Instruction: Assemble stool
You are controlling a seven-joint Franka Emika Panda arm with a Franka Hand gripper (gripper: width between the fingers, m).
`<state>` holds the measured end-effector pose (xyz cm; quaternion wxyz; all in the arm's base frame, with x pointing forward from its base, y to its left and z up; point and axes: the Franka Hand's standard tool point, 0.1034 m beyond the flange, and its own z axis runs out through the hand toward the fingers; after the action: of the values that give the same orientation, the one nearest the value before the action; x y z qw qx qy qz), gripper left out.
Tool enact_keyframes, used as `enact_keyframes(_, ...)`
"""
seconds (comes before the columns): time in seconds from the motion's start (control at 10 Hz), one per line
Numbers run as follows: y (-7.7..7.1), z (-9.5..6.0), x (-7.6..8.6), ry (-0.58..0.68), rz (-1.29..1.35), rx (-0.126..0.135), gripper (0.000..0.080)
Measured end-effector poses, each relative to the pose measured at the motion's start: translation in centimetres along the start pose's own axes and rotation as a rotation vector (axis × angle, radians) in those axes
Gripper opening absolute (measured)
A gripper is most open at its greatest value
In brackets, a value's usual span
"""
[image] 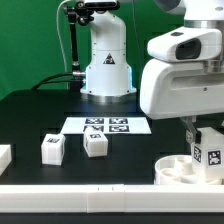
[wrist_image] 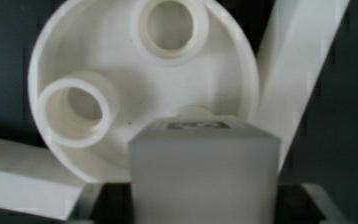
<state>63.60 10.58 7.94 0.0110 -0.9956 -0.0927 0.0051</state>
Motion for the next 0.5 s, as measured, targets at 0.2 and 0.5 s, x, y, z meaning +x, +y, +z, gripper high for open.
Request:
enact_keyframes(0.2, -0.06, 0.01, 0.0, 0.0, 0.095, 0.006, 0.0337)
enact_keyframes(0.5, -0.17, 0.03, 0.02, -0.003, 0.357, 0.03, 0.0337)
